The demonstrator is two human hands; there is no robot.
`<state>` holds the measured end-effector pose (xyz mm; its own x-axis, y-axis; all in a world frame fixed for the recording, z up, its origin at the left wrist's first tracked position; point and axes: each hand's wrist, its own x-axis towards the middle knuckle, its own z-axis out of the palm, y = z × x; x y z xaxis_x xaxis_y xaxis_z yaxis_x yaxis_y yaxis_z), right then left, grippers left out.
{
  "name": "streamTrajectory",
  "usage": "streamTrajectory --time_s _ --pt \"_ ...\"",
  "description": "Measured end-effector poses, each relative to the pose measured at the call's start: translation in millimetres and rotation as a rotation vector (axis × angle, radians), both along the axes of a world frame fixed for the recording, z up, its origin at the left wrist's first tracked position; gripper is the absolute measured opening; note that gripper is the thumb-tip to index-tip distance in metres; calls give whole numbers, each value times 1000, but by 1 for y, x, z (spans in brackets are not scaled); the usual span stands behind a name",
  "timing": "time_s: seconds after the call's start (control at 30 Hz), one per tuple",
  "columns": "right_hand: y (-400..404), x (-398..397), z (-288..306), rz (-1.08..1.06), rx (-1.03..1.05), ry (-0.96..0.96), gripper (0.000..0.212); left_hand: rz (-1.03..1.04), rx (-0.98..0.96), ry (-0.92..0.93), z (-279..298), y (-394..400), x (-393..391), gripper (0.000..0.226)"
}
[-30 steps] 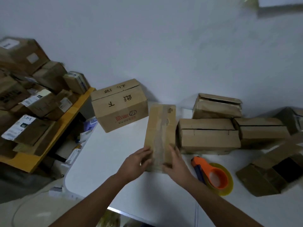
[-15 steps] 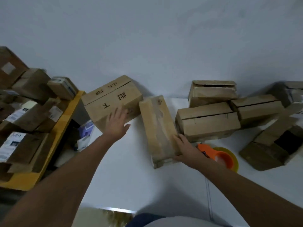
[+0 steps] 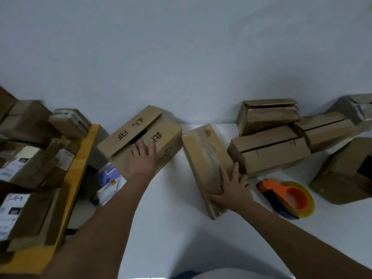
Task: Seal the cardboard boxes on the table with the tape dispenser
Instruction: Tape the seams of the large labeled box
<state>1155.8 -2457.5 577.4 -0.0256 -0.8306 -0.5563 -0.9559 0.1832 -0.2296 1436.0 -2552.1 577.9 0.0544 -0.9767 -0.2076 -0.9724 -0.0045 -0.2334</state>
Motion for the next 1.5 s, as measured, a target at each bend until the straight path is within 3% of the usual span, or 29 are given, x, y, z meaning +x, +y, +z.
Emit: streamTrajectory --time_s 0.13,0.27,0.43,0.57,0.73,0.83,0.9,1.0,1.2,1.3,1.37,1.43,1.5 --pt "-6 16 -1 -62 -15 22 110 29 -16 -14 5 35 6 83" --pt "-26 35 5 -87 -50 -86 102 9 -23 7 10 73 18 84" --pt "-56 52 10 -148 -69 -156 100 -3 -131 28 13 100 43 60" --pt "-79 64 13 -218 -118 -180 85 32 -113 160 13 98 45 57" --pt "-101 72 4 -583 -48 -507 87 134 -158 280 13 97 60 66" --pt "-107 85 -3 -695 -7 -793 73 291 -242 394 18 99 67 68" --pt "-108 98 -4 -750 23 -960 82 383 -277 463 22 99 71 68" --pt "-108 108 -7 -639 27 -916 94 415 -324 495 32 97 75 66" --pt "-110 102 -6 -542 32 -764 99 236 -481 395 84 76 69 70" --pt "-114 99 5 -497 -51 -632 70 48 -559 343 120 62 54 66" --pt "-120 97 28 -523 -241 -628 49 -76 -559 321 139 56 43 65" --pt "-124 91 67 -613 -355 -959 47 -217 -552 347 154 52 33 67" --pt "-126 79 104 -671 -327 -1331 50 -365 -508 393 165 46 22 70"
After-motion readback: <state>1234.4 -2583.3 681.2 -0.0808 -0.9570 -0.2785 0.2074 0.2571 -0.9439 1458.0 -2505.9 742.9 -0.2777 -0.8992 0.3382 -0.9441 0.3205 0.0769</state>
